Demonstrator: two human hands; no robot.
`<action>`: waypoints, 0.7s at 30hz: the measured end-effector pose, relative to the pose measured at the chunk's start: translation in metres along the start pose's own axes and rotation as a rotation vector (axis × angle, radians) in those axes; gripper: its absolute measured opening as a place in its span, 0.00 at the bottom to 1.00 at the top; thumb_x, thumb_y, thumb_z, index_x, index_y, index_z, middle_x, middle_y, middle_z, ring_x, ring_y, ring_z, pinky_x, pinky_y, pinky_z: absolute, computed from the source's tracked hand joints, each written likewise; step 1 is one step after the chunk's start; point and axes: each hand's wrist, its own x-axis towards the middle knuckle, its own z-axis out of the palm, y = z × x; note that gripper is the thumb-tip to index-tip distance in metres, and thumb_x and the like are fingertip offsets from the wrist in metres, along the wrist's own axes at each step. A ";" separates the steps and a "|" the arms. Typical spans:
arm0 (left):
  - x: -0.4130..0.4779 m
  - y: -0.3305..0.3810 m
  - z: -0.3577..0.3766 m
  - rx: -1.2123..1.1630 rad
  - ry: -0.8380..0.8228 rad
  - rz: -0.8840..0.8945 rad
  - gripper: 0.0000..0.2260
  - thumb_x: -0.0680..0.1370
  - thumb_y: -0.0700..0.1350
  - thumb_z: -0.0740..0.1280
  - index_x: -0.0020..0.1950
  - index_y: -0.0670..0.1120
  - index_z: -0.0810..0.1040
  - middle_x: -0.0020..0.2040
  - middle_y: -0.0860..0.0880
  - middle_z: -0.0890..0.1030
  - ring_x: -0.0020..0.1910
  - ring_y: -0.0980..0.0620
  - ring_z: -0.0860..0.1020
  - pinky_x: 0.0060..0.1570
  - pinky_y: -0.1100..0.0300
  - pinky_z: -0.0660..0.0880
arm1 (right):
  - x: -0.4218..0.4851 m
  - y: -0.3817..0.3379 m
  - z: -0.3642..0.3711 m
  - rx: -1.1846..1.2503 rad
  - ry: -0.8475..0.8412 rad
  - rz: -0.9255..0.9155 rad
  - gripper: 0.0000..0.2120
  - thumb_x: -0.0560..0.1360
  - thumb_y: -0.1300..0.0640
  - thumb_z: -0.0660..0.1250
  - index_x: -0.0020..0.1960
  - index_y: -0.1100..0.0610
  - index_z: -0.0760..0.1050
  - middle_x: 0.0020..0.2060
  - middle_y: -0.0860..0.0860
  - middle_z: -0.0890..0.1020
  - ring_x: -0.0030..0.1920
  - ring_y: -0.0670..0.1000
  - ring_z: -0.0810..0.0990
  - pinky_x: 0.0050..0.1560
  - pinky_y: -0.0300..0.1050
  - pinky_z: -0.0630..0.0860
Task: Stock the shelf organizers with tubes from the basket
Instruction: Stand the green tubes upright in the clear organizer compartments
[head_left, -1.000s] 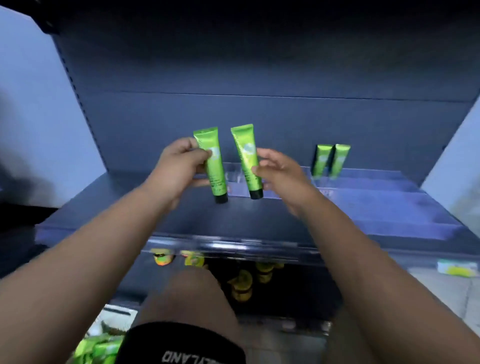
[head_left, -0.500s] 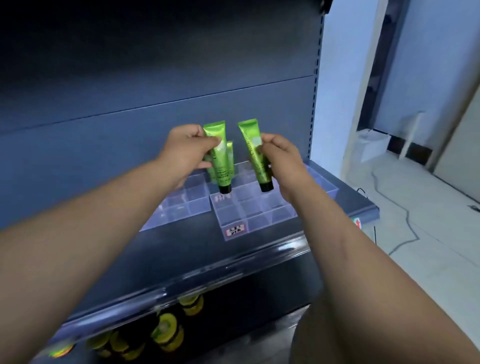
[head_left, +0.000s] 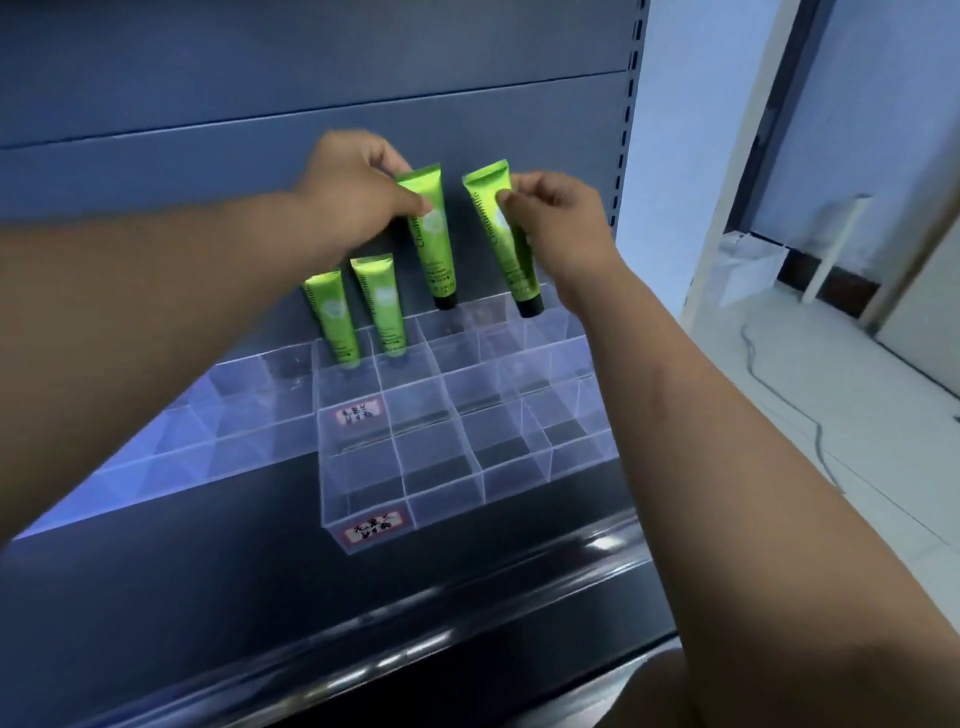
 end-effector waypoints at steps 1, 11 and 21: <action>0.005 -0.003 0.005 0.020 0.004 0.012 0.12 0.68 0.44 0.81 0.37 0.50 0.78 0.36 0.52 0.78 0.35 0.55 0.74 0.40 0.61 0.71 | 0.007 0.006 0.001 0.003 -0.006 0.003 0.06 0.77 0.60 0.70 0.51 0.60 0.83 0.38 0.49 0.83 0.38 0.46 0.80 0.44 0.43 0.78; 0.021 -0.027 0.036 0.118 0.071 0.040 0.11 0.57 0.60 0.79 0.34 0.65 0.81 0.28 0.62 0.77 0.36 0.55 0.77 0.60 0.44 0.75 | 0.033 0.045 0.010 0.080 -0.021 0.043 0.05 0.76 0.67 0.71 0.52 0.64 0.82 0.40 0.55 0.83 0.37 0.47 0.80 0.42 0.43 0.79; 0.007 -0.042 0.044 0.450 0.115 0.223 0.13 0.66 0.59 0.79 0.46 0.56 0.84 0.40 0.56 0.82 0.55 0.49 0.78 0.56 0.49 0.63 | 0.030 0.065 0.007 0.076 -0.023 0.115 0.07 0.74 0.67 0.73 0.52 0.64 0.83 0.44 0.60 0.85 0.40 0.52 0.82 0.43 0.50 0.83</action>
